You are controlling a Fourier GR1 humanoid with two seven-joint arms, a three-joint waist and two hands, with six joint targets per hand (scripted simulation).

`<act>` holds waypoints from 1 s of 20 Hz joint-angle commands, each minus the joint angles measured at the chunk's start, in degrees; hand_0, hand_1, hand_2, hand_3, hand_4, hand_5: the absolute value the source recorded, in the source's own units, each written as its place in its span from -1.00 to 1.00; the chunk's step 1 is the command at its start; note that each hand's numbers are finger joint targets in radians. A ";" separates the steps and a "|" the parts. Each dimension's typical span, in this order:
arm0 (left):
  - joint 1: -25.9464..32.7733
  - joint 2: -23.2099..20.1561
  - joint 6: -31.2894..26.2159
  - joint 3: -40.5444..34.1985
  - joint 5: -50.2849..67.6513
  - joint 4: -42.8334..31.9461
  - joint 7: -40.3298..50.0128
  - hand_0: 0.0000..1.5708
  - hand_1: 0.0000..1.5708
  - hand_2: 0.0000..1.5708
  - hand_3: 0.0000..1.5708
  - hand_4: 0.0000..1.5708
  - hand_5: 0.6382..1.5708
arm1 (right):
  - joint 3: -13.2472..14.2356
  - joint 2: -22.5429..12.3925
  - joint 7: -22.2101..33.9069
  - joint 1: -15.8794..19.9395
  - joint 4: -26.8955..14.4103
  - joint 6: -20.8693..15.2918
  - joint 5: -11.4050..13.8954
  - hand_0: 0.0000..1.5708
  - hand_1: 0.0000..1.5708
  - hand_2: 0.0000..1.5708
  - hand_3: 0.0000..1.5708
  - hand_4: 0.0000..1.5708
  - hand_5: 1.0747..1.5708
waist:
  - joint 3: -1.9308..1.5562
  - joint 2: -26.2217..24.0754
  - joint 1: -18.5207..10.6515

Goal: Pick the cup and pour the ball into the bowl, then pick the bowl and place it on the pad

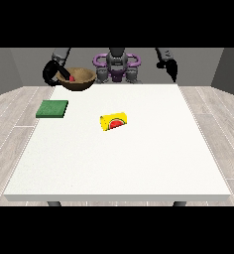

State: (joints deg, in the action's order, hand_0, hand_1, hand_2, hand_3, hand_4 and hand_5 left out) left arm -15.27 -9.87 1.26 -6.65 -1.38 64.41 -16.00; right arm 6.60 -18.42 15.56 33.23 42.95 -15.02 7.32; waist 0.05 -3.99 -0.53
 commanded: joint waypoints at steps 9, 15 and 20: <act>-4.60 -12.82 -10.76 -11.87 10.51 2.33 -3.24 -1.00 -1.00 -1.00 -1.00 0.69 0.95 | 10.32 -14.18 -13.25 -4.65 -1.13 8.48 -5.40 1.00 1.00 1.00 -1.00 0.17 1.00 | -0.10 11.15 -3.52; -5.54 -25.26 -20.00 -22.73 17.40 -7.56 -6.70 -1.00 -1.00 -1.00 -1.00 0.63 1.00 | 10.76 -14.34 -14.72 -4.14 0.99 7.98 -5.58 1.00 1.00 1.00 -1.00 0.02 0.99 | 0.00 14.88 -2.92; -6.73 -28.45 -23.46 -23.90 18.12 -12.74 -8.43 -1.00 -1.00 -1.00 -1.00 0.54 0.98 | 10.75 -11.96 -15.37 -2.60 0.22 5.37 -5.39 1.00 1.00 1.00 -1.00 -0.04 0.99 | -0.02 15.91 -2.88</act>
State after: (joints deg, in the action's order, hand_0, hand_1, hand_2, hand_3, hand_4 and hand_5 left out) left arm -21.13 -35.08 -19.93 -28.10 16.00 57.22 -21.51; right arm 18.34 -31.51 -0.28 29.64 41.90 -8.40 1.17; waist 0.00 11.07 -4.64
